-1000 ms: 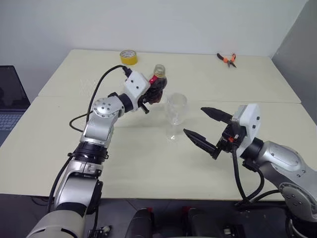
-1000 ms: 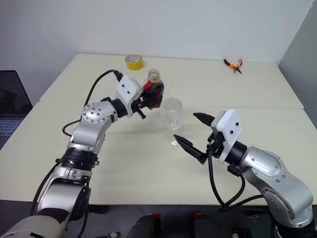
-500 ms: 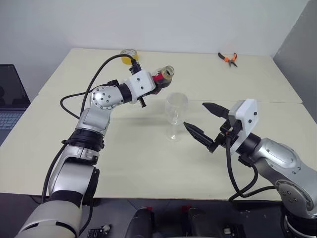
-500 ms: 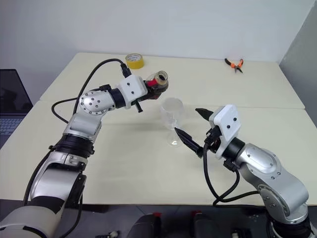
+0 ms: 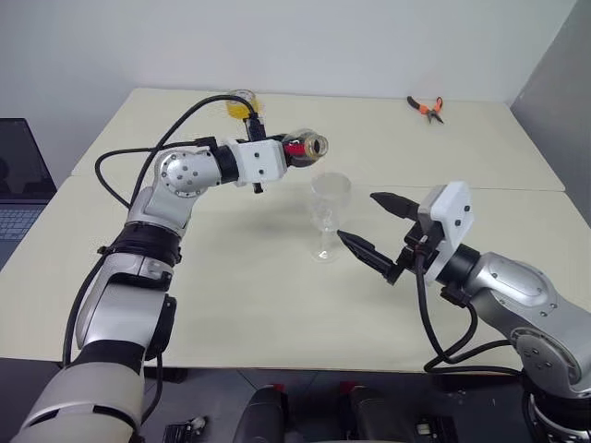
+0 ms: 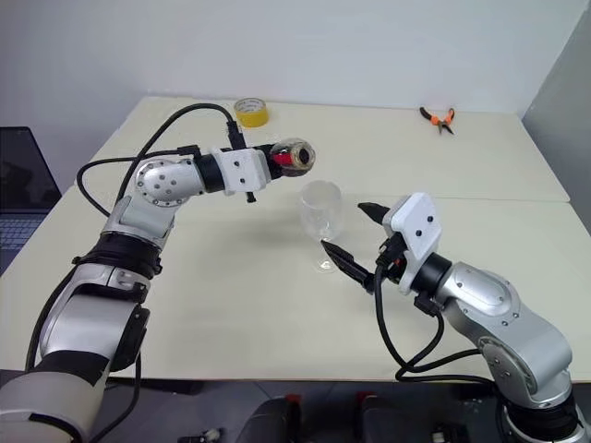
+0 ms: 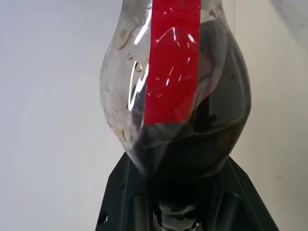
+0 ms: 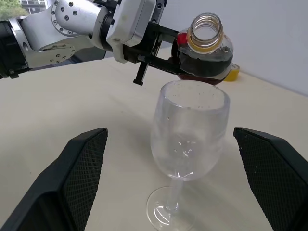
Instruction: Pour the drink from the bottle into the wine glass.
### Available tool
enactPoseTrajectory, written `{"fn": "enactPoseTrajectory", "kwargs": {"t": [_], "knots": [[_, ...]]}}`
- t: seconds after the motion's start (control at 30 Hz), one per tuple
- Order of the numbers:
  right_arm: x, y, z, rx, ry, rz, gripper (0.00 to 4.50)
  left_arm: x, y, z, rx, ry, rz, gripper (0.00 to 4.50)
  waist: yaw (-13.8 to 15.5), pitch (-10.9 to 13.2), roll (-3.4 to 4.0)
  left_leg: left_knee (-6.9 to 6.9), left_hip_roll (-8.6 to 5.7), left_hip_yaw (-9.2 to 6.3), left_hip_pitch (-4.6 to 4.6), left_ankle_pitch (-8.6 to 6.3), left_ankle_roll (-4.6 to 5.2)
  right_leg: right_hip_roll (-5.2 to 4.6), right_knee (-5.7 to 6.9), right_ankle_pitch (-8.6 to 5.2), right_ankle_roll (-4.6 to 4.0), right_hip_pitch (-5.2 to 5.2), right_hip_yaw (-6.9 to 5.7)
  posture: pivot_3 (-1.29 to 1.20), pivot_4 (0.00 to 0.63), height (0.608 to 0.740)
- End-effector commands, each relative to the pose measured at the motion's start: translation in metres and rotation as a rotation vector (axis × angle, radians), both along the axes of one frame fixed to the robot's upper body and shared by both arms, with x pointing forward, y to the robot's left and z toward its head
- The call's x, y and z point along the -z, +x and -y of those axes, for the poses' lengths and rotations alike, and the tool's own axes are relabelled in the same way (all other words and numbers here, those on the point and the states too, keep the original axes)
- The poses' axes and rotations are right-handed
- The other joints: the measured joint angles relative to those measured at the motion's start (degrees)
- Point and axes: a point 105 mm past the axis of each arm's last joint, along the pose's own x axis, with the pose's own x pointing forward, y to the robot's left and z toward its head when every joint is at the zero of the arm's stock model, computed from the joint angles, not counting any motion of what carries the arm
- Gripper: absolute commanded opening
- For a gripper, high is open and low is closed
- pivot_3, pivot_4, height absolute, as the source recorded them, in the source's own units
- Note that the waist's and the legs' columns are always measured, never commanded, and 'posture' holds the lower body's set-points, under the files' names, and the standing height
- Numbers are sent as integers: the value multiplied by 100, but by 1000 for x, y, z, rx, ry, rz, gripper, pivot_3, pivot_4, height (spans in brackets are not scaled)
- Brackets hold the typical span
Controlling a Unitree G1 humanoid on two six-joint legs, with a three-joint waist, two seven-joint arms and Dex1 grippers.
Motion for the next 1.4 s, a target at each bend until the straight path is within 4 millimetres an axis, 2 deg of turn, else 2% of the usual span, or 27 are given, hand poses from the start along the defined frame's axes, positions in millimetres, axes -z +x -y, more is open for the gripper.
{"fn": "enactPoseTrajectory", "kwargs": {"t": [0.03, 0.67, 1.4], "knots": [[-7, -3, -2, -15, 1, 39, 4500, -27, -4, 2, 25, 19, 129, 745, -4, 0, 0, 0, 0, 0, 1, 0, 0, 0, 1, 0, 0, 0, 0, 0, 150, 740], [-6, 2, -7, -15, 7, 35, 4500, -37, -2, 4, 39, 193, 328, 740, -5, 0, 0, 1, 0, 1, 0, 0, 0, 1, 7, 0, 0, -3, 0, 0, 150, 740], [-8, 1, -9, -24, 10, 33, 4500, -46, -4, 6, 50, 254, 446, 739, -3, 0, 0, 4, 0, 3, 0, 1, -1, 0, 10, 0, 0, -4, 0, 0, 150, 740]]}}
